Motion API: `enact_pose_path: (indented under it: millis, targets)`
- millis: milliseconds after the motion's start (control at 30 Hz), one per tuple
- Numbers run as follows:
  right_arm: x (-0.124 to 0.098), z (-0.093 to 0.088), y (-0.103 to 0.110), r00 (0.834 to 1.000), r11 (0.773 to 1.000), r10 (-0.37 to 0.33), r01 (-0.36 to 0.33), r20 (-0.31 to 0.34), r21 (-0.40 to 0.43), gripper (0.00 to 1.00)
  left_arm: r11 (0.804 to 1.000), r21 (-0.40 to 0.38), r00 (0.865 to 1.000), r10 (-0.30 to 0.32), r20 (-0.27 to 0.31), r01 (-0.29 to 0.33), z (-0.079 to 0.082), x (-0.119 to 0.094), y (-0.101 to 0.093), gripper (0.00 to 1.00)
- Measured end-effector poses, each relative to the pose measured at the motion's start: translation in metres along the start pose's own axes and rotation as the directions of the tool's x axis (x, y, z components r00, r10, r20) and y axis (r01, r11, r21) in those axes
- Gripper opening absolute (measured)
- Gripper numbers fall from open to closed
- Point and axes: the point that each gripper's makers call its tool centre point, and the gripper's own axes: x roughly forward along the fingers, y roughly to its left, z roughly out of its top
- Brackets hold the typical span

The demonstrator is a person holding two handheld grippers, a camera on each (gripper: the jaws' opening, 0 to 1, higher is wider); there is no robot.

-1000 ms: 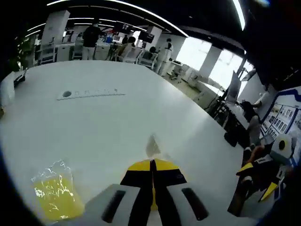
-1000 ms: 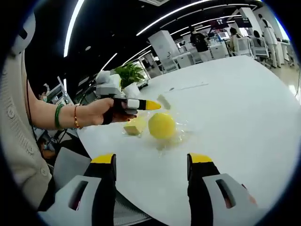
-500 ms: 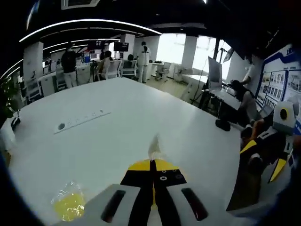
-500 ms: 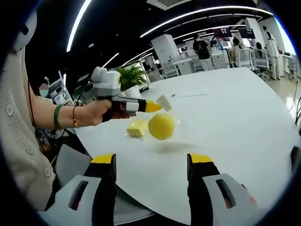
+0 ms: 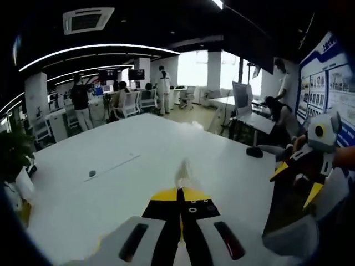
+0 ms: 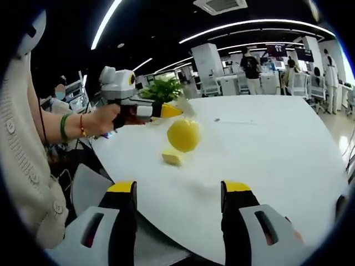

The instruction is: Compare the silicone blocks by pressing each to a similar depth, holding the contact briefly, and releasing to observe deformation and rebound differences across the visible hardness samples.

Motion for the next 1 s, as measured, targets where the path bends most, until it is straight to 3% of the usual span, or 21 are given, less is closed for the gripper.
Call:
enact_pose_path:
  millis: [167, 333, 633, 767, 1000]
  targets:
    - [0.008, 0.008, 0.015, 1.000, 0.999, 0.017, -0.017, -0.006, -0.043, 0.56, 0.999, 0.033, 0.999, 0.007, 0.032, -0.008, 0.010, -0.042, 0.007, 0.00]
    - [0.016, 0.013, 0.024, 0.999, 0.997, 0.034, -0.035, -0.014, -0.062, 0.58, 1.000, -0.023, 0.997, -0.002, 0.080, 0.003, 0.020, -0.075, 0.012, 0.00]
    - [0.027, 0.033, 0.030, 0.996, 0.986, 0.069, -0.077, -0.058, -0.148, 0.63, 0.999, 0.043, 0.992, -0.036, 0.118, 0.032, 0.032, -0.103, 0.013, 0.00]
    - [0.029, 0.050, 0.032, 0.988, 0.969, 0.113, -0.132, -0.103, -0.207, 0.66, 0.996, 0.063, 0.990, -0.063, 0.128, 0.056, 0.039, -0.109, 0.013, 0.00]
    - [0.039, 0.092, 0.038, 0.966, 0.904, 0.170, -0.232, -0.196, -0.358, 0.67, 0.991, 0.096, 0.983, -0.106, 0.148, 0.093, 0.051, -0.118, 0.006, 0.00]
